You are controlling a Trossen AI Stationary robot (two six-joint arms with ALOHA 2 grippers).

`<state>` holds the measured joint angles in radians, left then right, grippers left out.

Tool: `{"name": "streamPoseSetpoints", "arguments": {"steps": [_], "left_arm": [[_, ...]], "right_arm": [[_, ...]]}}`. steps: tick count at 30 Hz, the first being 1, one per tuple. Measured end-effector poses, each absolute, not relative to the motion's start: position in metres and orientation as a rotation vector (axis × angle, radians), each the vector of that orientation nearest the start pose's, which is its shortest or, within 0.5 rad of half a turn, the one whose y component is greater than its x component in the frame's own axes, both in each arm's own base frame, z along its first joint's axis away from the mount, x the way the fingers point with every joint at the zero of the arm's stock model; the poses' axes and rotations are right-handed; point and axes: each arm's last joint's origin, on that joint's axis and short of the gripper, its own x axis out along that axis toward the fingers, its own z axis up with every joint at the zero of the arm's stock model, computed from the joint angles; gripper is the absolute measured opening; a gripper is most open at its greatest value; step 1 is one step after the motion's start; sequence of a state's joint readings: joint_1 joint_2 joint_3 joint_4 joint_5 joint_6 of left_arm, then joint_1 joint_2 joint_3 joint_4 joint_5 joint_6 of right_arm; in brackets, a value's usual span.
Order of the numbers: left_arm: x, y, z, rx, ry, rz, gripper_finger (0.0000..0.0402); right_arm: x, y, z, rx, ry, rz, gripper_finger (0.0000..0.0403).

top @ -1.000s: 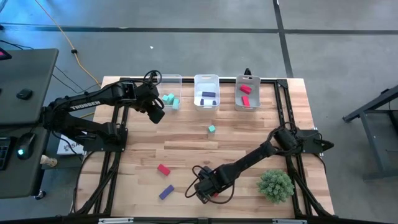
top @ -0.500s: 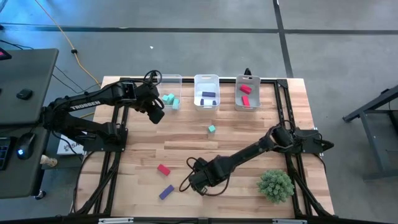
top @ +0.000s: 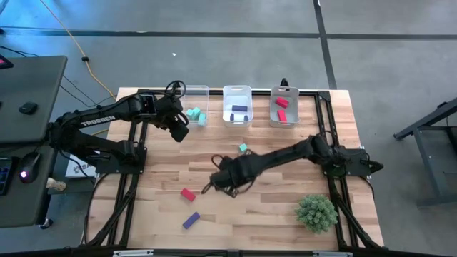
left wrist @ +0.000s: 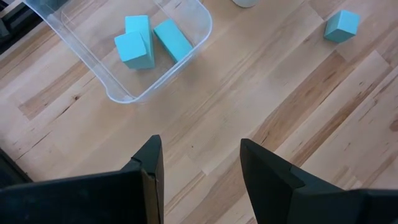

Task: Sort & place blocks by color
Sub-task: Put the red block into the gray bin

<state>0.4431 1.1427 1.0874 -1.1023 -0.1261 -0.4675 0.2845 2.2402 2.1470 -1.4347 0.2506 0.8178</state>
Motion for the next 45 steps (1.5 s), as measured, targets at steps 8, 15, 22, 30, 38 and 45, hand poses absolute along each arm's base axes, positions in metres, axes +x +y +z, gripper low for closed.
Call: {"name": "streamPoseSetpoints", "arguments": {"steps": [8, 15, 22, 30, 38, 45], "left_arm": [[0.176, 0.088, 0.302, -0.588, 1.025, 0.770, 0.0131], [0.176, 0.088, 0.302, -0.553, 1.038, 0.747, 0.0131], [0.176, 0.088, 0.302, -0.536, 1.044, 0.737, 0.0131], [0.177, 0.088, 0.302, -0.520, 1.050, 0.726, 0.0131], [0.177, 0.088, 0.302, -0.520, 1.049, 0.726, 0.0131], [0.177, 0.088, 0.302, -0.521, 1.049, 0.726, 0.0131]], "right_arm": [[0.424, 0.063, 0.283, 0.161, 1.352, -0.621, 0.0072], [0.427, 0.009, 0.308, 0.168, 1.302, -0.632, 0.0072], [0.415, -0.048, 0.331, 0.179, 1.252, -0.717, 0.0072], [0.388, -0.106, 0.356, 0.170, 1.200, -0.847, 0.0072], [0.351, -0.159, 0.380, 0.218, 1.157, -0.955, 0.0072], [0.321, -0.207, 0.384, 0.334, 1.171, -0.963, 0.0072]]}}
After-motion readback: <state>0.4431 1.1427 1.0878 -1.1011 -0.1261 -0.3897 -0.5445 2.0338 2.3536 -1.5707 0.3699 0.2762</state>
